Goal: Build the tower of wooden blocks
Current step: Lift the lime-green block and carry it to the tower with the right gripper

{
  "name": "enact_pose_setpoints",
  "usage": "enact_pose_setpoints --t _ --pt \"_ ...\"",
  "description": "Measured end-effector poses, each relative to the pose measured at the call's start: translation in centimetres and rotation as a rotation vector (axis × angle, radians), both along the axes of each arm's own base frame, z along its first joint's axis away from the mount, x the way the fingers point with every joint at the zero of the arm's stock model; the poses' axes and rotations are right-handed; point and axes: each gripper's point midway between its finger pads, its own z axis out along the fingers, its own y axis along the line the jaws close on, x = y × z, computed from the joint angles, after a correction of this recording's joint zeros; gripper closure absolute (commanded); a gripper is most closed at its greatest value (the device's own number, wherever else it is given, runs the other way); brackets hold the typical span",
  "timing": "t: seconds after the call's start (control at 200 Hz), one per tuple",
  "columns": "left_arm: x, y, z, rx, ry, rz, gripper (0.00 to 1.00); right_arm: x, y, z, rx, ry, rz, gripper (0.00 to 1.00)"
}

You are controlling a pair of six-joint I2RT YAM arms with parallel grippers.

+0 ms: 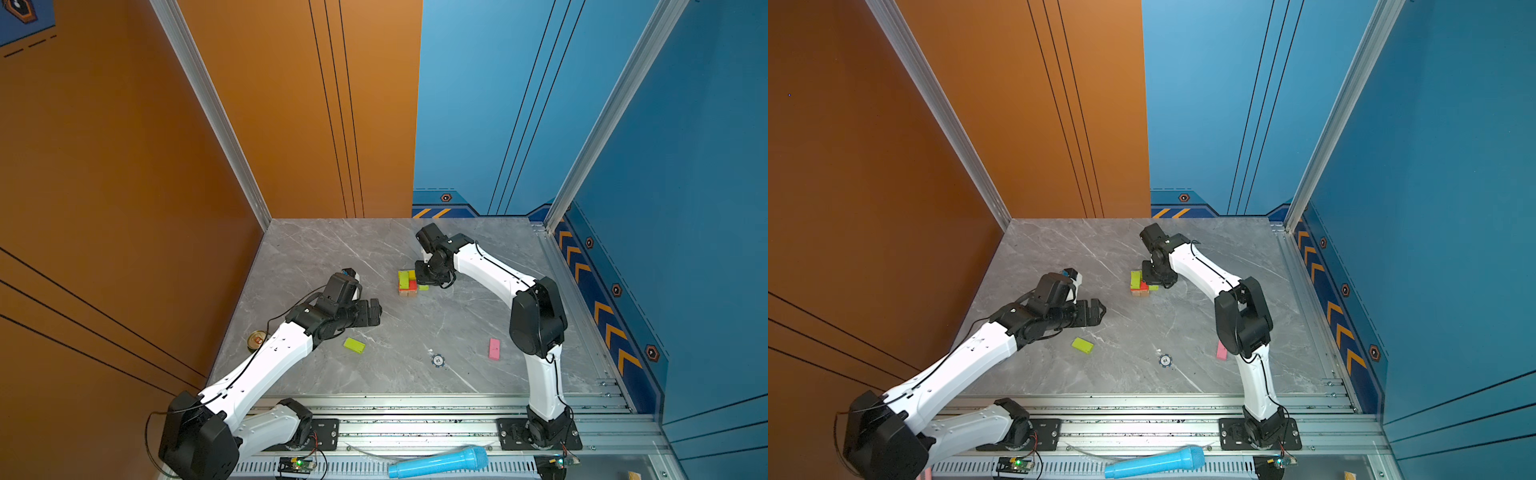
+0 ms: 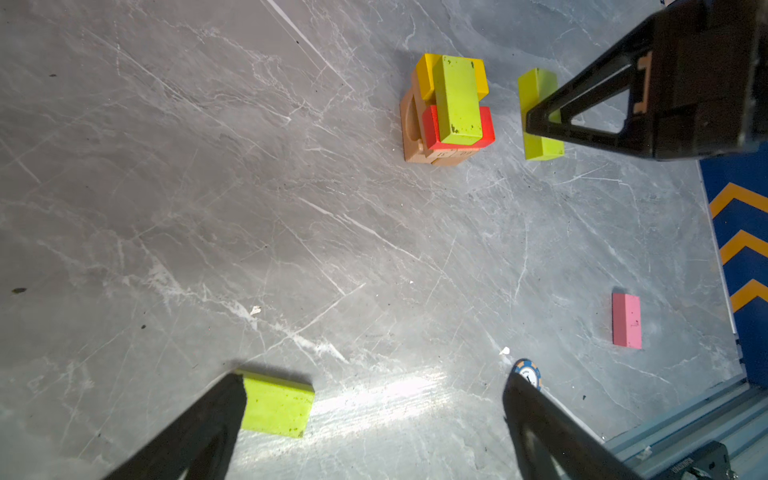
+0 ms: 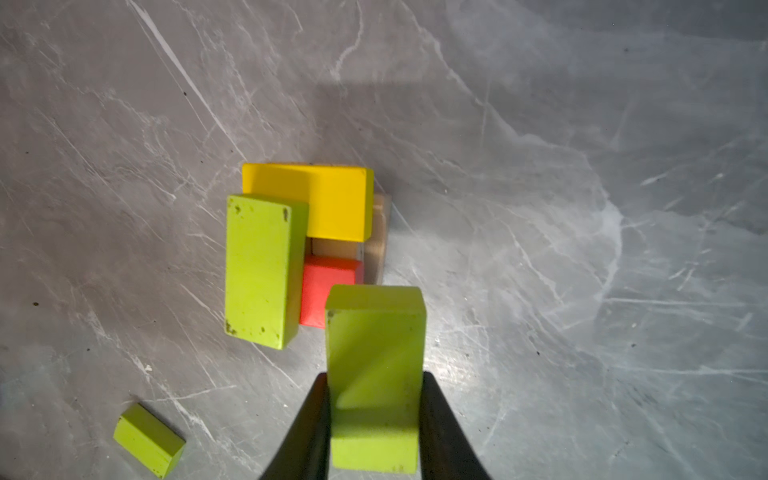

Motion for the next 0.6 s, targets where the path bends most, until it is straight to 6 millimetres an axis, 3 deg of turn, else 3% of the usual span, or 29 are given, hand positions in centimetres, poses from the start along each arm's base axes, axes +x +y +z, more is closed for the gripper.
enact_pose_setpoints --t 0.275,0.601 --pt "0.8 -0.2 0.0 -0.028 0.006 0.002 0.02 1.3 1.3 -0.7 0.010 0.024 0.017 0.75" --pt "1.2 0.0 0.2 -0.046 0.004 0.010 0.02 1.3 1.8 -0.8 0.022 0.044 0.026 0.74"
